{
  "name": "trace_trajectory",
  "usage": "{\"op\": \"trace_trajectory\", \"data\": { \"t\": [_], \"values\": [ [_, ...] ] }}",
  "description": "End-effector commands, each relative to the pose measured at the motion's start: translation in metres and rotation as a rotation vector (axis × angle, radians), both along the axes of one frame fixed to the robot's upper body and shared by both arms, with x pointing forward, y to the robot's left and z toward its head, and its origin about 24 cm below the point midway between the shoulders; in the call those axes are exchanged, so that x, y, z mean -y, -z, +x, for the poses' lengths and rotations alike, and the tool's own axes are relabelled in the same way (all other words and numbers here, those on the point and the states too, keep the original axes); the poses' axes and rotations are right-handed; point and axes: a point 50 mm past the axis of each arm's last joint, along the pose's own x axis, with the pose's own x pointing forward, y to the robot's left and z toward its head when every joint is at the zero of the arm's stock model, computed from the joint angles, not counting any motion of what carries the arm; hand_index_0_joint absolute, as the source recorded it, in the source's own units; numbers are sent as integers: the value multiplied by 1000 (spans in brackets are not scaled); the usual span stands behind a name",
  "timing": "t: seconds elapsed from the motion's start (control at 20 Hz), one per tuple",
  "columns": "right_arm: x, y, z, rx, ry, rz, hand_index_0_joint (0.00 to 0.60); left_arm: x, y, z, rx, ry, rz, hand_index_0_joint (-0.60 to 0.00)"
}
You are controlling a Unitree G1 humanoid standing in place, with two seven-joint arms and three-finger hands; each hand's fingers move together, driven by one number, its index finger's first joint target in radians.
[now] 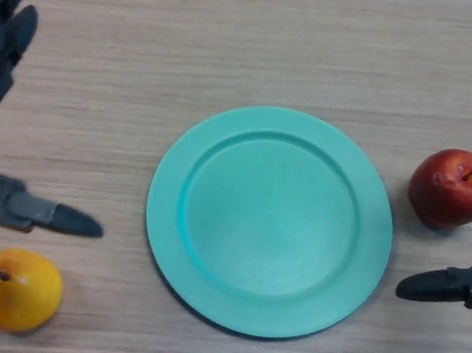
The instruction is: Pick up the yellow pear and place it on the plate
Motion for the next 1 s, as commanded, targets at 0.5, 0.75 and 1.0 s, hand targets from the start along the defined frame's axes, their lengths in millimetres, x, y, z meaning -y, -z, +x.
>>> {"op": "trace_trajectory", "data": {
  "t": [0.5, 0.75, 1.0],
  "values": [
    [-8, -31, 8, 190, -73, -61, 0, -39, 1, -51, 76, -101, 201, 0],
    [-10, -31, 11, 192, -78, -29, 0, -63, 37, -57, 41, -146, 189, 0],
    [-9, -32, 11, 209, -66, -51, 0, -79, 78, -57, 4, -191, 176, 0]
  ]
}}
